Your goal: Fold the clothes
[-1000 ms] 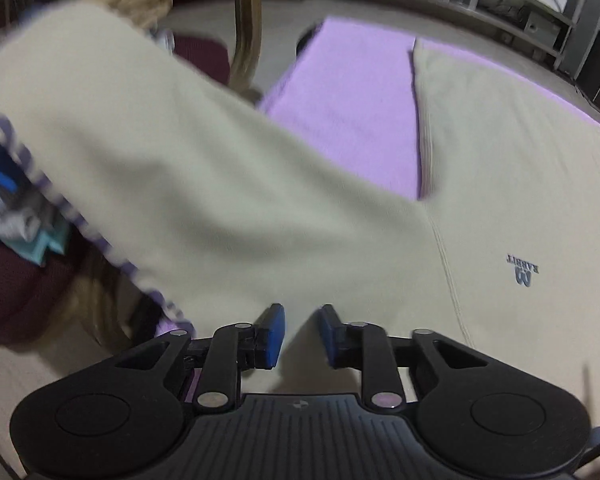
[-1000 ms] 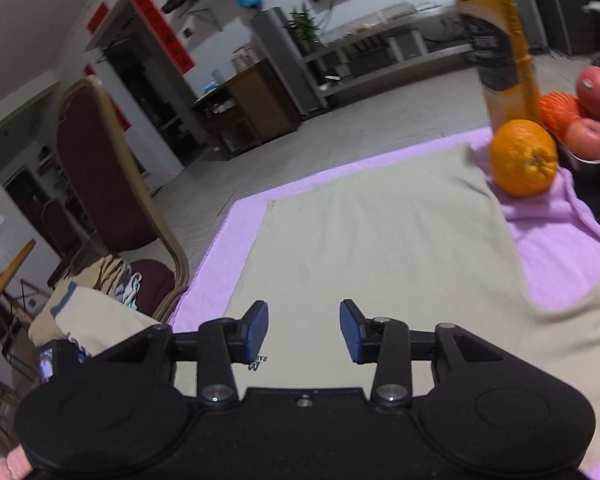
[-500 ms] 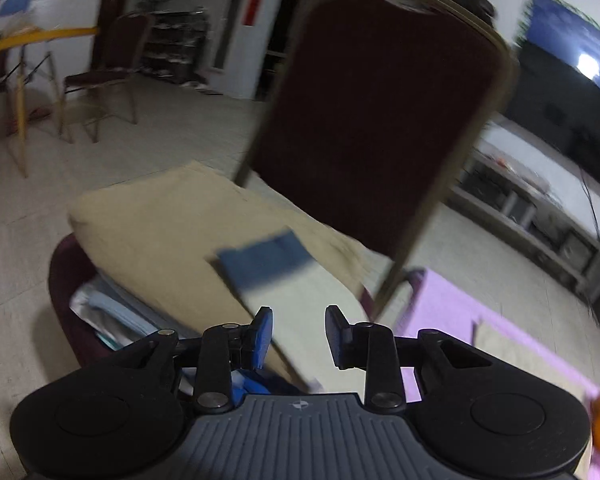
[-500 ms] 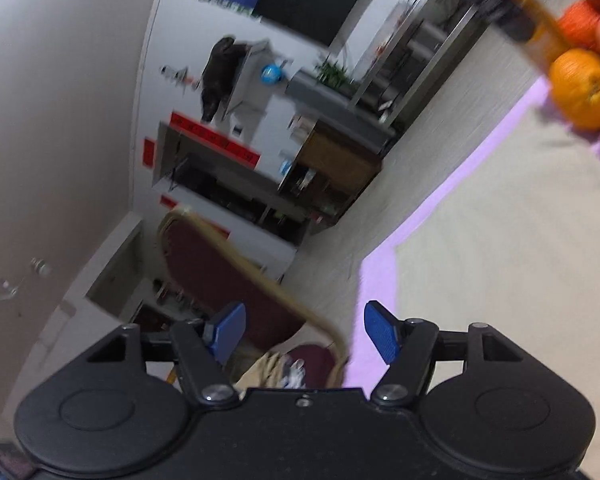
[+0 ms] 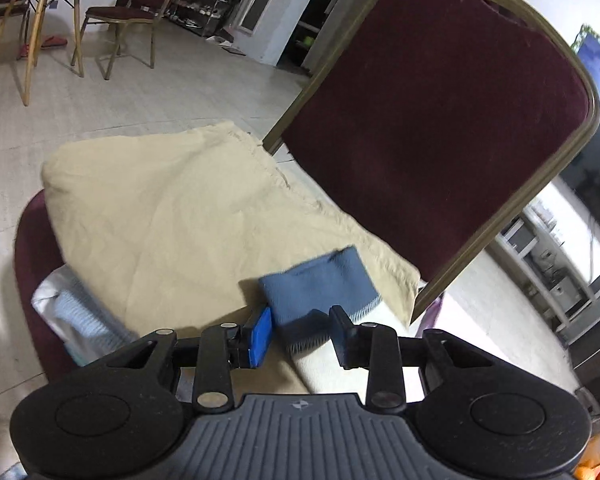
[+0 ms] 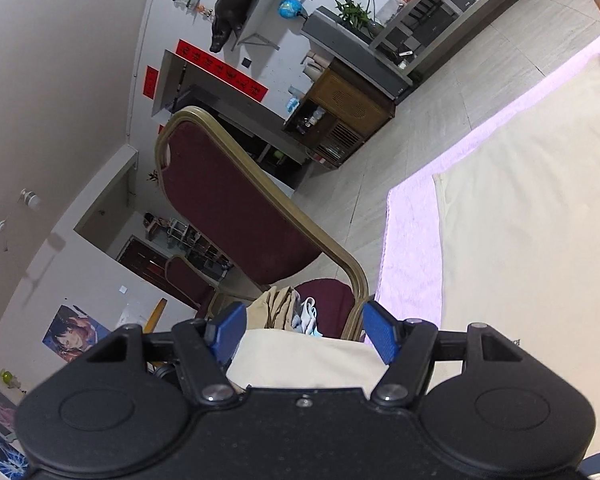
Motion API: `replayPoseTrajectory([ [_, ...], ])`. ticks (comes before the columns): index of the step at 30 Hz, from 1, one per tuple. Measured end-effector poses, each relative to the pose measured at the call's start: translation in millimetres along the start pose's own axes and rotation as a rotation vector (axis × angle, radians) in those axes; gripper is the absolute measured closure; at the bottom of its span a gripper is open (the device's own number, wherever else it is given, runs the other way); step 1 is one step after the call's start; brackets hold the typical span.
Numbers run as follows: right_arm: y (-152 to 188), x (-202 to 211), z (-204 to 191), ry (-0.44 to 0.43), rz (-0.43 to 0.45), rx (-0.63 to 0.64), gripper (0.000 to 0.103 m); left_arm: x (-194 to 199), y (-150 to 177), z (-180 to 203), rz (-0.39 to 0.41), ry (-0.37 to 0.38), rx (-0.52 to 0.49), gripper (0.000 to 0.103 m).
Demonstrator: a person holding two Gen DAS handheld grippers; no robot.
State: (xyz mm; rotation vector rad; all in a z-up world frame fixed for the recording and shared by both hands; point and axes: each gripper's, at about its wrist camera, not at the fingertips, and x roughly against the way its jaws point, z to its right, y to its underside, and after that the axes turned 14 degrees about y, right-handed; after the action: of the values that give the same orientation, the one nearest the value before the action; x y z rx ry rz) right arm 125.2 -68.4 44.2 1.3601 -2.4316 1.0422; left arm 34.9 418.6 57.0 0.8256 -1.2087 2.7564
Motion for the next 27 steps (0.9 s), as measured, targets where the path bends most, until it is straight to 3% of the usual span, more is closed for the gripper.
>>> replayPoseTrajectory([
  [1,1,-1,-1,0.001,-0.002,-0.001,0.039,-1,-1,-2,0.008,0.005,0.006,0.072],
  [3,3,0,-1,0.005,-0.002,0.000,0.039,-4,-3,-6,0.025,0.015,0.019,0.099],
  [8,2,21,4,0.019,0.028,0.021,0.038,24,8,38,0.096,0.007,-0.167,0.101],
  [12,-3,63,26,0.065,0.061,0.050,0.038,64,33,101,0.129,0.077,-0.369,0.101],
  [17,-11,121,86,0.165,0.110,0.003,0.038,102,99,187,0.176,0.174,-0.652,0.101],
  [22,-8,159,166,0.234,0.152,-0.207,0.038,122,180,267,0.197,0.260,-0.917,0.101],
  [24,-8,168,188,0.234,0.150,-0.299,0.038,118,220,292,0.173,0.304,-1.003,0.101],
  [27,-7,184,204,0.244,0.176,-0.335,0.038,110,278,326,0.111,0.385,-1.083,0.101],
])
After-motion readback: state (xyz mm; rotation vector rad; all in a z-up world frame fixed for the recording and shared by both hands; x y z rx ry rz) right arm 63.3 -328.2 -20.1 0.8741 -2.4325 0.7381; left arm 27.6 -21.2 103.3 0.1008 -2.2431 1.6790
